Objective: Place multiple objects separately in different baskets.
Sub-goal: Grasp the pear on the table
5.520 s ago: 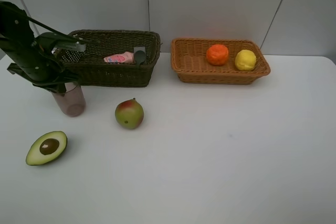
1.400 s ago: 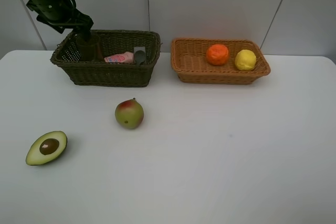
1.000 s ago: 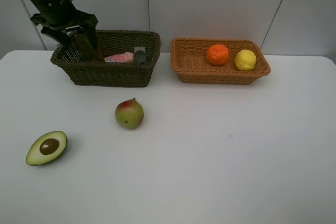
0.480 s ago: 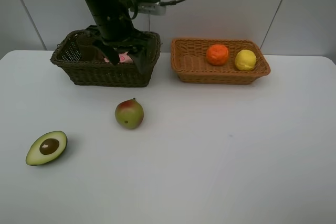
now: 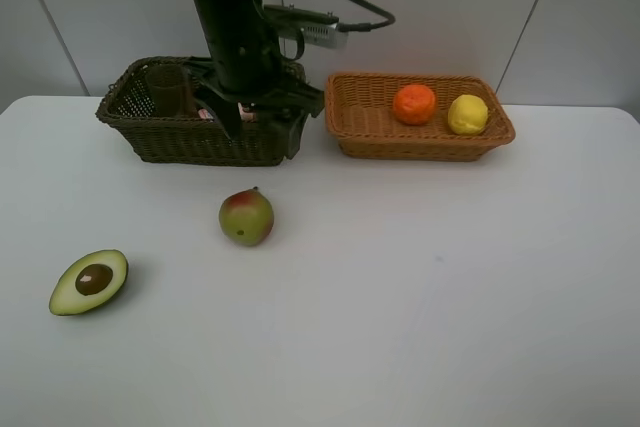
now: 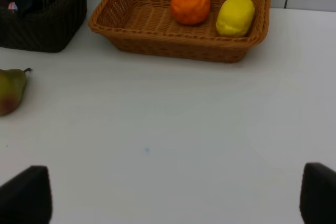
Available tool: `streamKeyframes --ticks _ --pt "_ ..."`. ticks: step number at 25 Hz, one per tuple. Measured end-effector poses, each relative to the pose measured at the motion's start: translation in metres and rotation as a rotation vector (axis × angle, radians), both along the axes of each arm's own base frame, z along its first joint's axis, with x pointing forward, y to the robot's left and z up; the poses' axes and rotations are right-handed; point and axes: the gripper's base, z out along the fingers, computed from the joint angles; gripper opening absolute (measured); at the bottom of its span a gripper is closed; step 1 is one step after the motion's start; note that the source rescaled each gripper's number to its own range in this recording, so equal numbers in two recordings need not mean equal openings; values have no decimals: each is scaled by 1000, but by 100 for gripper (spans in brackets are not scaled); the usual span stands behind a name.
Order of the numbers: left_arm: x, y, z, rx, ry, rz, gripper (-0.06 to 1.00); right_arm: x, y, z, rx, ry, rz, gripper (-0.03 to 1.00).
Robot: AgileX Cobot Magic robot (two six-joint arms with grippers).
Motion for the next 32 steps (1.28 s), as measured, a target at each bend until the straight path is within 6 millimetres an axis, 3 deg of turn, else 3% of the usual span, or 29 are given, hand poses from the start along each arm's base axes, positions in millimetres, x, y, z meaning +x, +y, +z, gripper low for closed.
streamKeyframes --ticks 14,25,32 --pt "-22 14 -63 34 35 38 98 0 0 0 0 0 0 100" --pt "-30 20 -87 14 1 55 98 0 0 0 0 0 0 100" --pt "-31 21 -90 8 -9 57 98 0 0 0 0 0 0 100"
